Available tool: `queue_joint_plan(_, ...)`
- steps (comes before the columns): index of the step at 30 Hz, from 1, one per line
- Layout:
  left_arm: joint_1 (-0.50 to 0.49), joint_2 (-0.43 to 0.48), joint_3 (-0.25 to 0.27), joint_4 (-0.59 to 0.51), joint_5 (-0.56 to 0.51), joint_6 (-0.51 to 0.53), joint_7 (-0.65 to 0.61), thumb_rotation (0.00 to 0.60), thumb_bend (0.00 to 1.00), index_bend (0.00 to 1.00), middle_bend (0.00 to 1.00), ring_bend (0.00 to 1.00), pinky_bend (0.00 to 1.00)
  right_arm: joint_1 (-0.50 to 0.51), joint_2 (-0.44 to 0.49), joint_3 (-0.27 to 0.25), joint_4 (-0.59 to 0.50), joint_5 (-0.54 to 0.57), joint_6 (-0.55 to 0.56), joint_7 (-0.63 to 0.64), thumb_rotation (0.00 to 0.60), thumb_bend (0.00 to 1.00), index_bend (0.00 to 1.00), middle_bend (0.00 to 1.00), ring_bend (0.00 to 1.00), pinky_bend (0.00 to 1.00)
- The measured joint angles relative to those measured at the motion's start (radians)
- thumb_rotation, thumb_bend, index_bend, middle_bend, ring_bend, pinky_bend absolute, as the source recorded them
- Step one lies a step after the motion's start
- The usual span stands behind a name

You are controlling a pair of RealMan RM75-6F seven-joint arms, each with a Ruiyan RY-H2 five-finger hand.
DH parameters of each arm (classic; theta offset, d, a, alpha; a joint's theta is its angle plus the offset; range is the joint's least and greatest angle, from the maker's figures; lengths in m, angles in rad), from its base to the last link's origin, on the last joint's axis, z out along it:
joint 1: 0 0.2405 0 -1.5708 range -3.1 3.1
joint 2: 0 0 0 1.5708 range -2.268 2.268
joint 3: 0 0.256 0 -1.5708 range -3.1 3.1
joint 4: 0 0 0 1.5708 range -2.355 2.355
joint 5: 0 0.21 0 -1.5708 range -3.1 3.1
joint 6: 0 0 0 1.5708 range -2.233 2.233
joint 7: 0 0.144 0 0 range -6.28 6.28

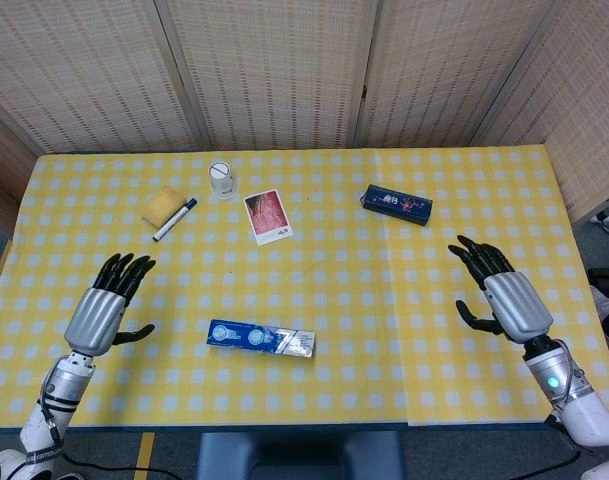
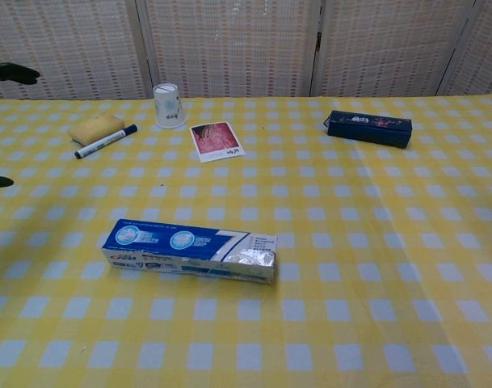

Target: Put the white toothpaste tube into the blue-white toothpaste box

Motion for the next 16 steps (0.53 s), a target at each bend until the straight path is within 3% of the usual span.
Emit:
queue_joint_plan(4, 0.097, 0.024, 0.011, 0.027, -0.078, 0.031, 0.055, 0.600, 0.14, 0.12, 0.13, 0.00, 0.00, -0.057, -0.067, -0.008, 0.023, 0.059, 0.120, -0.295, 0.600, 0.41, 0.00, 0.00, 0.00, 0.00)
queue_joint_plan(8, 0.167, 0.044, 0.021, 0.053, -0.108, 0.077, 0.030, 0.600, 0.14, 0.11, 0.11, 0.00, 0.00, -0.117, -0.136, -0.021, 0.067, 0.081, 0.274, -0.470, 0.600, 0.41, 0.00, 0.00, 0.00, 0.00)
queue_joint_plan(11, 0.180, 0.065, 0.031, 0.041, -0.104, 0.077, 0.037, 0.600, 0.14, 0.06, 0.08, 0.00, 0.00, -0.151, -0.171, -0.030, 0.110, 0.088, 0.314, -0.491, 0.600, 0.41, 0.00, 0.00, 0.00, 0.00)
queue_joint_plan(16, 0.187, 0.090, 0.045, 0.004, -0.041, 0.088, 0.072, 0.600, 0.14, 0.05, 0.07, 0.00, 0.00, -0.183, -0.200, -0.042, 0.164, 0.090, 0.288, -0.387, 0.600, 0.41, 0.00, 0.00, 0.00, 0.00)
